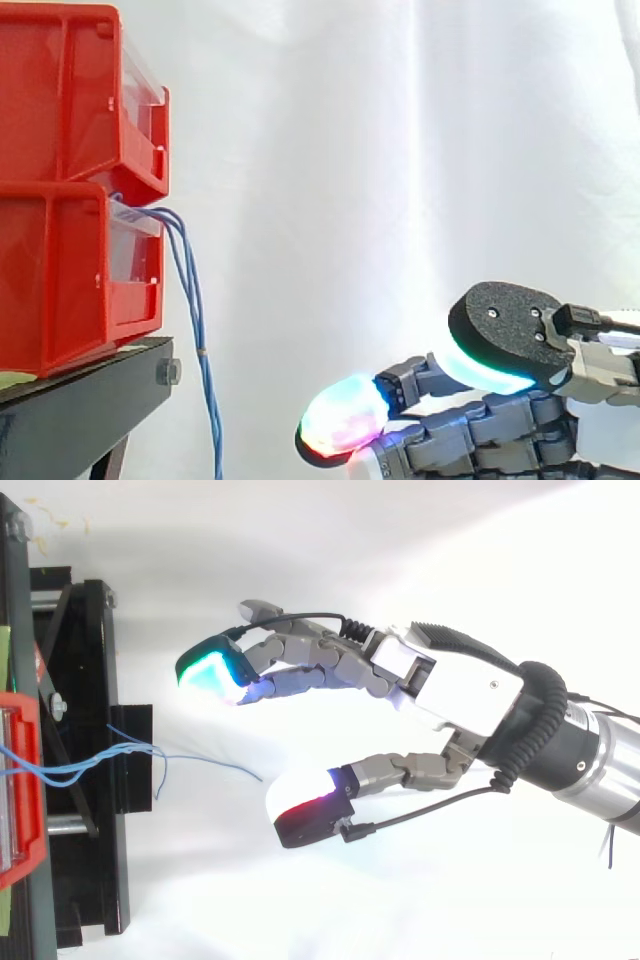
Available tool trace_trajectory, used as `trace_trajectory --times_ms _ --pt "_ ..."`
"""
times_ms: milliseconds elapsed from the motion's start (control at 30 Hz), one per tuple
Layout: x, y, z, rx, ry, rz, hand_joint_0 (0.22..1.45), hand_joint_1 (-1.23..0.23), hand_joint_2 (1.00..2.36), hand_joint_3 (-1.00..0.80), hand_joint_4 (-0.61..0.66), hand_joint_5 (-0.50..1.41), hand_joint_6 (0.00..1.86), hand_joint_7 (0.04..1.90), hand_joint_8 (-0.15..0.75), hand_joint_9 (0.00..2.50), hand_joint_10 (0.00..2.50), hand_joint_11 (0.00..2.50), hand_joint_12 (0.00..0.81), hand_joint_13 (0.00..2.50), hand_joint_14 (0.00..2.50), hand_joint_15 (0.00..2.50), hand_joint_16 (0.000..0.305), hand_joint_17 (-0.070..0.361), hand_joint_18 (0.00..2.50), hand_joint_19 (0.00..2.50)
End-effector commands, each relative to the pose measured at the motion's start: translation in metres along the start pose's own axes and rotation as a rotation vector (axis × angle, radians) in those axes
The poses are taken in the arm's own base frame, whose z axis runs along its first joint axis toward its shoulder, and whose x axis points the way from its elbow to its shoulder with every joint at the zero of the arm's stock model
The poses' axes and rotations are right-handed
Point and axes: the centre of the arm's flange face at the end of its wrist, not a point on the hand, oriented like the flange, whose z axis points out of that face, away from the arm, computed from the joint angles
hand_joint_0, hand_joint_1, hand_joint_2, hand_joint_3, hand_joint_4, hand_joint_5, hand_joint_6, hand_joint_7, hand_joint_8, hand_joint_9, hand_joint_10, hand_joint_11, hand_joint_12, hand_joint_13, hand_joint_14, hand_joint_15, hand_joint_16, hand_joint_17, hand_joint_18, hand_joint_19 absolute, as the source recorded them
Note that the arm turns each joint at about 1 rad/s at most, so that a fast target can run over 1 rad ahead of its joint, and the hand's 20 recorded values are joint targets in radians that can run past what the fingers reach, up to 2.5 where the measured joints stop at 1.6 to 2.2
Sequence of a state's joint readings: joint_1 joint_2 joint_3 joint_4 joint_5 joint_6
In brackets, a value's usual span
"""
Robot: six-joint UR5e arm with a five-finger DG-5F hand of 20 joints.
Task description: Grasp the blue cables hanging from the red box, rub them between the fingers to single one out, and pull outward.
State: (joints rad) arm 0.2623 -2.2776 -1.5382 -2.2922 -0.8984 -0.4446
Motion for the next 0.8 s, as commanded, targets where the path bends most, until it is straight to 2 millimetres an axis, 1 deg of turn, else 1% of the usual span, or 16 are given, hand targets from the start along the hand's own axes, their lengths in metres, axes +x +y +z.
trace_trajectory --times_ms 0,100,167,200,267,300,333,367,400,433,500,567,600,700,733,767 --pt "-0.001 0.001 0.002 -0.005 -0.002 -0.014 0.38 -0.61 1.0 -0.5 0.12 -0.26 0.5 0.77 0.218 0.0 0.0 0.0 0.409 0.08 0.0 0.0 0.086 0.194 0.03 0.02" --pt "-0.002 0.001 0.003 -0.008 0.0 -0.014 0.38 -0.58 1.0 -0.5 0.09 -0.27 0.5 0.75 0.238 0.02 0.0 0.0 0.413 0.09 0.0 0.0 0.087 0.195 0.0 0.03" --pt "-0.001 0.001 0.003 -0.009 0.001 -0.014 0.38 -0.57 1.0 -0.5 0.07 -0.27 0.5 0.73 0.268 0.0 0.0 0.0 0.416 0.08 0.0 0.0 0.085 0.191 0.0 0.05" --pt "-0.001 0.001 0.003 -0.009 0.001 -0.014 0.38 -0.57 1.0 -0.5 0.09 -0.27 0.5 0.73 0.279 0.0 0.0 0.0 0.418 0.08 0.0 0.0 0.085 0.191 0.0 0.06" --pt "-0.001 0.001 0.003 -0.009 0.001 -0.011 0.38 -0.56 1.0 -0.5 0.2 -0.23 0.5 0.74 0.305 0.0 0.0 0.0 0.427 0.13 0.0 0.0 0.082 0.185 0.01 0.08" --pt "-0.001 0.001 0.003 -0.01 0.001 -0.008 0.38 -0.56 1.0 -0.5 0.2 -0.23 0.5 0.73 0.328 0.0 0.0 0.0 0.426 0.15 0.0 0.0 0.081 0.183 0.02 0.07" --pt "-0.001 0.001 0.003 -0.009 0.001 -0.006 0.37 -0.59 1.0 -0.5 0.22 -0.23 0.5 0.71 0.364 0.1 0.0 0.0 0.443 0.22 0.0 0.0 0.082 0.184 0.1 0.01" --pt "-0.001 0.001 0.003 -0.01 0.001 -0.002 0.37 -0.55 1.0 -0.5 0.21 -0.25 0.5 0.73 0.382 0.13 0.0 0.0 0.442 0.17 0.0 0.0 0.08 0.18 0.0 0.06" --pt "-0.002 0.002 0.003 -0.011 0.0 0.002 0.37 -0.58 1.0 -0.5 0.22 -0.24 0.5 0.71 0.407 0.25 0.0 0.0 0.453 0.21 0.0 0.0 0.08 0.181 0.02 0.0" --pt "-0.001 0.001 0.003 -0.01 0.001 0.004 0.37 -0.58 1.0 -0.5 0.22 -0.25 0.5 0.71 0.414 0.3 0.0 0.0 0.451 0.19 0.0 0.0 0.08 0.18 0.0 0.0" --pt "-0.001 0.0 0.003 -0.01 0.003 0.005 0.37 -0.58 1.0 -0.5 0.21 -0.25 0.5 0.7 0.417 0.38 0.0 0.0 0.439 0.14 0.0 0.0 0.078 0.176 0.0 0.0" --pt "0.002 -0.009 0.004 -0.002 0.006 0.008 0.37 -0.57 1.0 -0.5 0.2 -0.26 0.5 0.7 0.403 0.36 0.0 0.0 0.431 0.12 0.0 0.0 0.077 0.174 0.0 0.0" --pt "0.007 -0.02 0.005 0.003 0.015 0.02 0.37 -0.57 1.0 -0.5 0.2 -0.26 0.5 0.7 0.395 0.32 0.0 0.0 0.425 0.11 0.0 0.0 0.077 0.174 0.0 0.0" --pt "0.016 -0.025 0.015 -0.003 0.031 0.066 0.37 -0.57 1.0 -0.5 0.19 -0.26 0.5 0.7 0.377 0.26 0.0 0.0 0.418 0.09 0.0 0.0 0.076 0.171 0.0 0.02" --pt "0.022 -0.028 0.02 -0.006 0.043 0.085 0.37 -0.57 1.0 -0.5 0.19 -0.26 0.5 0.7 0.375 0.25 0.0 0.0 0.417 0.09 0.0 0.0 0.076 0.17 0.0 0.03" --pt "0.023 -0.028 0.024 -0.007 0.046 0.095 0.38 -0.57 1.0 -0.5 0.19 -0.26 0.5 0.7 0.37 0.24 0.0 0.0 0.415 0.09 0.0 0.0 0.075 0.169 0.0 0.02"
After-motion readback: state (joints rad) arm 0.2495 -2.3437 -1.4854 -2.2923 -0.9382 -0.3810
